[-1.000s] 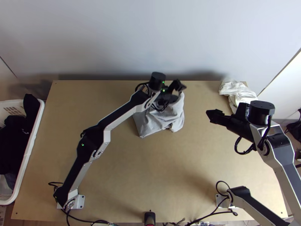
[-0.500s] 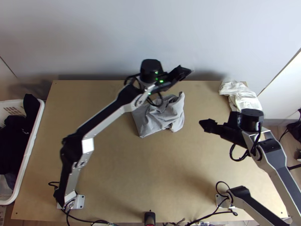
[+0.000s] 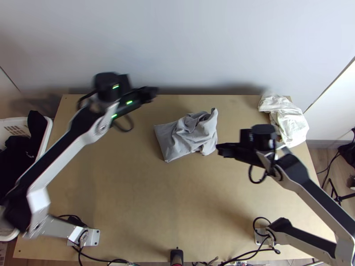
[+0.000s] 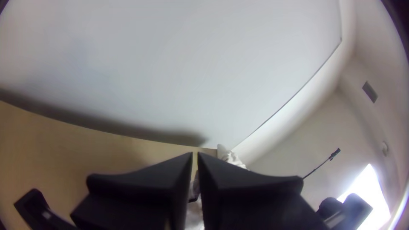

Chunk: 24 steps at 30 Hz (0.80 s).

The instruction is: Fold the t-shirt

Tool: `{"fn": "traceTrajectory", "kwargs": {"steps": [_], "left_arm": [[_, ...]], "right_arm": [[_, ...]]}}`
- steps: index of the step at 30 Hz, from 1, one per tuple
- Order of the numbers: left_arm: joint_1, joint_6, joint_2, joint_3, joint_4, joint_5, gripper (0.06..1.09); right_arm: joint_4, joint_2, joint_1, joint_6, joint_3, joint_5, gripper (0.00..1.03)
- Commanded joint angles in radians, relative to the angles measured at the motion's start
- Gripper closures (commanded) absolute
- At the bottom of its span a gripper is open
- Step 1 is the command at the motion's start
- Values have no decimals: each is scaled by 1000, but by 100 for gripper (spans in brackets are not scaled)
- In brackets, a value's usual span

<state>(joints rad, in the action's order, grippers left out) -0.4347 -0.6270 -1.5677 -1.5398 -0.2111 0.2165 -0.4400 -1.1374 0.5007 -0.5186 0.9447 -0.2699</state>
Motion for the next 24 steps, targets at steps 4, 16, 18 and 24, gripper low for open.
{"fn": "traceTrajectory", "kwargs": {"steps": [4,16,18,24], "left_arm": [[142,101,414,461,41,6,105],[241,93,686,715,38,-25,105],[261,72,698,721,38,-45,105],[280,64,699,722,45,-60,105]], "right_arm": [[205,-223,213,84,37,60,100],[547,-530,308,166,103,135,100],[547,-575,331,167,135,150,100],[546,-722,435,236,215,247,100]]}}
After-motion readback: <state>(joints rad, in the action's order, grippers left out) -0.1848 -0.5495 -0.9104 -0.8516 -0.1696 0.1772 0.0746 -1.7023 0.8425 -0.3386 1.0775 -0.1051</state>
